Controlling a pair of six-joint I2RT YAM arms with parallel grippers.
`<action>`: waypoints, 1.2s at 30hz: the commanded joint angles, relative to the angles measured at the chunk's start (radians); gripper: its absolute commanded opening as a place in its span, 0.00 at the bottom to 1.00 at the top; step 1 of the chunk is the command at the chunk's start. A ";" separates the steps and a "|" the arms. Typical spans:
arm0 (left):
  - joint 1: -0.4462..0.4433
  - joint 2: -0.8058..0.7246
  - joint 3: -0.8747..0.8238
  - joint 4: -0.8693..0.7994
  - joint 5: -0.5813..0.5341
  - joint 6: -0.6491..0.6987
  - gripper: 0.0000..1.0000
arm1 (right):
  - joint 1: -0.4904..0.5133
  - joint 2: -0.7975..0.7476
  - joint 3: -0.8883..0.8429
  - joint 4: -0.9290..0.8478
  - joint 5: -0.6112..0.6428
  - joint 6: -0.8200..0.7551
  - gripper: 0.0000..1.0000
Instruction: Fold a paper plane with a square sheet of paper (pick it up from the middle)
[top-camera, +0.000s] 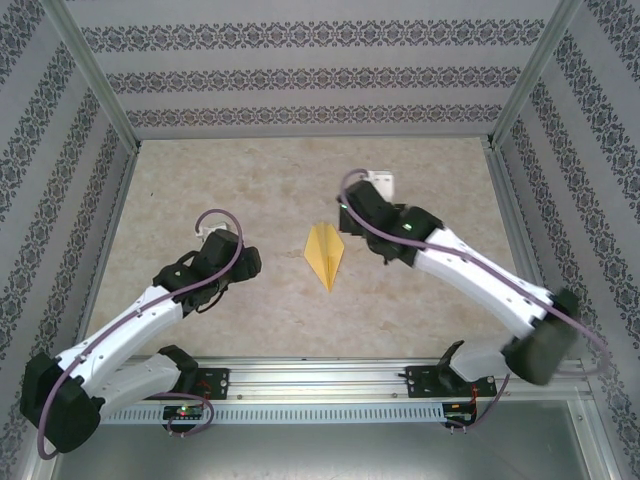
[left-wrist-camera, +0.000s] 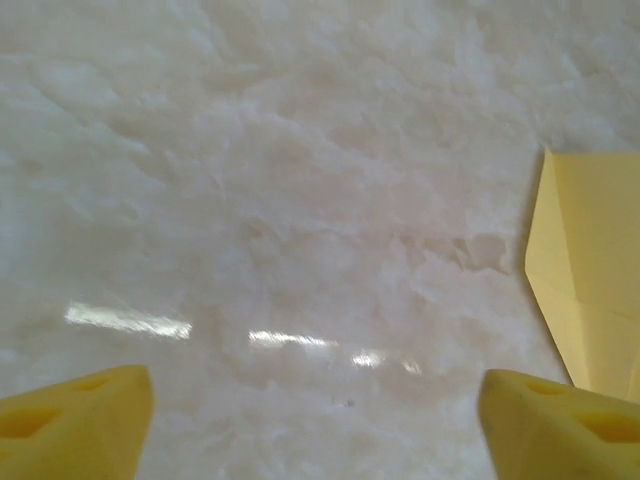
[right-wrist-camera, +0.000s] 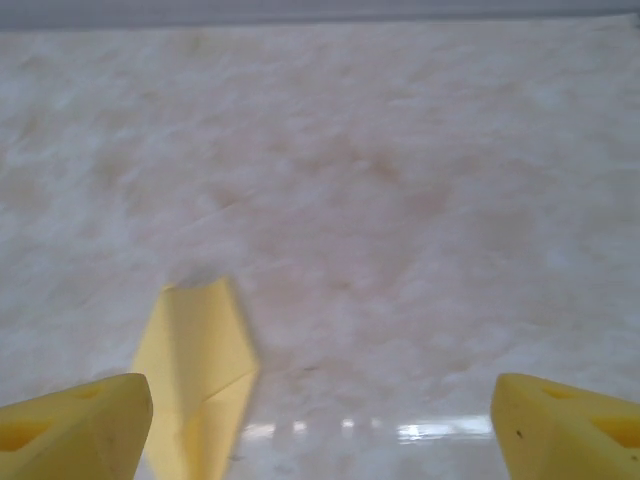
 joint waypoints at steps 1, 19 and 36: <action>0.014 -0.036 0.014 -0.025 -0.186 0.064 0.97 | -0.097 -0.125 -0.208 0.144 0.212 -0.033 0.98; 0.296 0.117 -0.103 0.384 -0.340 0.355 1.00 | -0.587 0.092 -0.637 1.102 -0.153 -0.628 0.98; 0.380 0.355 -0.310 1.200 -0.233 0.683 1.00 | -0.795 0.228 -0.868 1.764 -0.549 -0.576 0.98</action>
